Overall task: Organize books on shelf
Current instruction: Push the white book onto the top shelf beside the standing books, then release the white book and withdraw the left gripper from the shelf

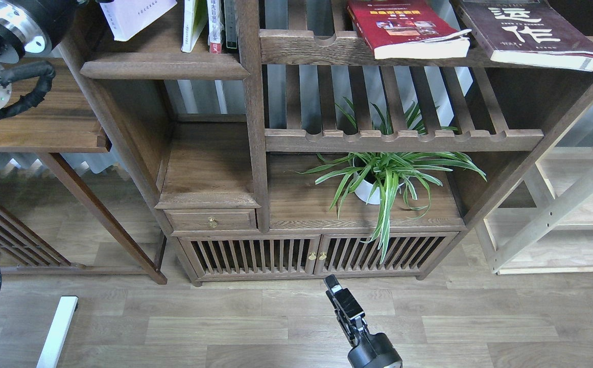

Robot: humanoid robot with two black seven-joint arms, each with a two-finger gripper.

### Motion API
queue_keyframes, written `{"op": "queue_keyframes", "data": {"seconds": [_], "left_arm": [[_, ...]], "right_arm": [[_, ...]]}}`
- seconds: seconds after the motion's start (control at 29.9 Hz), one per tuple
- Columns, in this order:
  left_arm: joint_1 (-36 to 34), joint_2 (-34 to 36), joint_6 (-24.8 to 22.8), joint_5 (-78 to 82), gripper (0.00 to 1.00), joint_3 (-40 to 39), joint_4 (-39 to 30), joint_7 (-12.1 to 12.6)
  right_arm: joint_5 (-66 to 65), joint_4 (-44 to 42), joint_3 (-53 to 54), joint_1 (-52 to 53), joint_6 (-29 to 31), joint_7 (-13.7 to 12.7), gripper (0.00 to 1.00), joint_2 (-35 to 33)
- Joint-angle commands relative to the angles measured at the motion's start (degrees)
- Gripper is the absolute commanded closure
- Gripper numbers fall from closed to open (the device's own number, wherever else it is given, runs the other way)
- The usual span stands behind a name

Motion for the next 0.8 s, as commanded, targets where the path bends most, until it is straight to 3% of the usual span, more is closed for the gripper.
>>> {"op": "queue_keyframes", "data": {"seconds": [0.0,0.07,0.4,0.57,0.77], "left_arm": [[-3.1,-1.2,0.0,-0.1,0.97,2.8,3.7,-1.8],[-4.6,-1.9,0.0,-0.1,0.97,4.6,5.9,-2.5],[-10.7,-6.0,-0.1,-0.1,0.97,14.1,17.3,-12.2],[-10.4,-6.5,-0.2,-0.1,0.97,15.1,19.0,-14.5],[-10.5,-5.9,-0.8,-0.1,0.97,16.3,19.9,-15.5]], "right_arm": [[0.3,-0.1,0.1,-1.0,0.0,0.1,0.44,0.0],[0.4,-0.1,0.1,-1.5,0.0,0.2,0.44,0.0],[2.7,-0.2,0.3,-3.3,0.0,0.4,0.44,0.0],[4.3,-0.2,0.3,-3.3,0.0,0.5,0.44,-1.2],[4.3,-0.2,0.2,-3.4,0.0,0.5,0.44,-1.1]]}}
